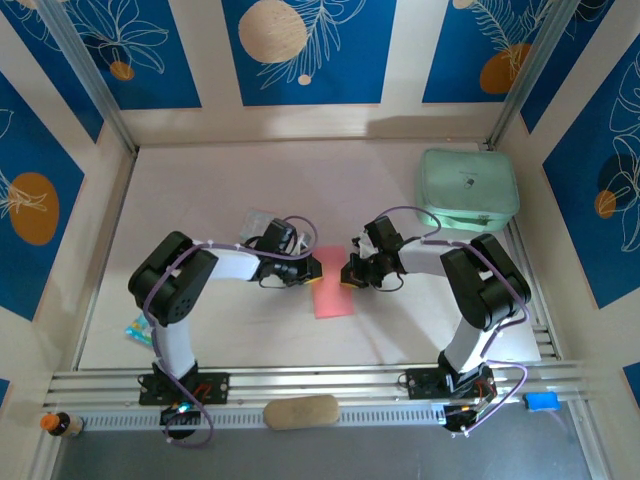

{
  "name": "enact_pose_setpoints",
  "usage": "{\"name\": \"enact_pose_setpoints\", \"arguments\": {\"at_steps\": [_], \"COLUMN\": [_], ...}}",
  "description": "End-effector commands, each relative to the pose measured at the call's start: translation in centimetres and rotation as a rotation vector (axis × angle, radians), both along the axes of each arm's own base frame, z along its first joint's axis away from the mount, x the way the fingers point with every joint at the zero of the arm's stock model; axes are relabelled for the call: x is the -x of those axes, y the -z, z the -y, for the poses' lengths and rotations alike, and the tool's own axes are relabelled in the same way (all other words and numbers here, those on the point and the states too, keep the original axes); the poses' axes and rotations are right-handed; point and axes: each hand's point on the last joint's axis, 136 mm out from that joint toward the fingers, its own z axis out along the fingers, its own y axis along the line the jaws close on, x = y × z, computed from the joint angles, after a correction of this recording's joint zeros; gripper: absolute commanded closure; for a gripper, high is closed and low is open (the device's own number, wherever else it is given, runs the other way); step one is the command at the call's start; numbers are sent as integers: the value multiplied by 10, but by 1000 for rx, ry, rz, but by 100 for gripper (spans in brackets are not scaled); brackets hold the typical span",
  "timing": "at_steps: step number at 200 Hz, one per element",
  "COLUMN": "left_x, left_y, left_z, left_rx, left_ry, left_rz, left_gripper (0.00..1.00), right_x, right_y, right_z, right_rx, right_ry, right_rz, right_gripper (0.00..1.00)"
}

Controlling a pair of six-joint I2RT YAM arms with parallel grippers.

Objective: Fold a paper plane with a square sheet of paper (pick it up from the middle)
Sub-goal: First fold the square sheet of paper in half at the center of the table.

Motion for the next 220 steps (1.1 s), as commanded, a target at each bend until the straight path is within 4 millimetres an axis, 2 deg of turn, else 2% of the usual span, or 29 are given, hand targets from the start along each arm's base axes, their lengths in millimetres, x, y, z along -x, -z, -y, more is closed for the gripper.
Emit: {"name": "enact_pose_setpoints", "arguments": {"at_steps": [1, 24, 49, 106, 157, 194, 220], "left_x": [6, -10, -23, -44, -68, -85, -96], "left_y": [13, -8, -14, 13, 13, 16, 12], "left_z": [-15, -6, -1, -12, -23, -41, -45], "left_rx": [-66, -32, -26, -99, -130, -183, -164], "left_ry": [-1, 10, 22, -14, -86, -203, -273], "left_rz": [-38, 6, 15, -22, 6, 6, 2], "left_gripper": [88, 87, 86, 87, 87, 88, 87], "right_x": [29, 29, 29, 30, 30, 31, 31], "right_y": [32, 31, 31, 31, 30, 31, 31], "right_z": [31, 30, 30, 30, 29, 29, 29], "right_rx": [174, 173, 170, 167, 160, 154, 151], "right_ry": [18, 15, 15, 12, 8, 4, 3], "right_rz": [-115, -112, -114, -112, -108, -109, -108], "right_gripper": [100, 100, 100, 100, 100, 100, 100]}}
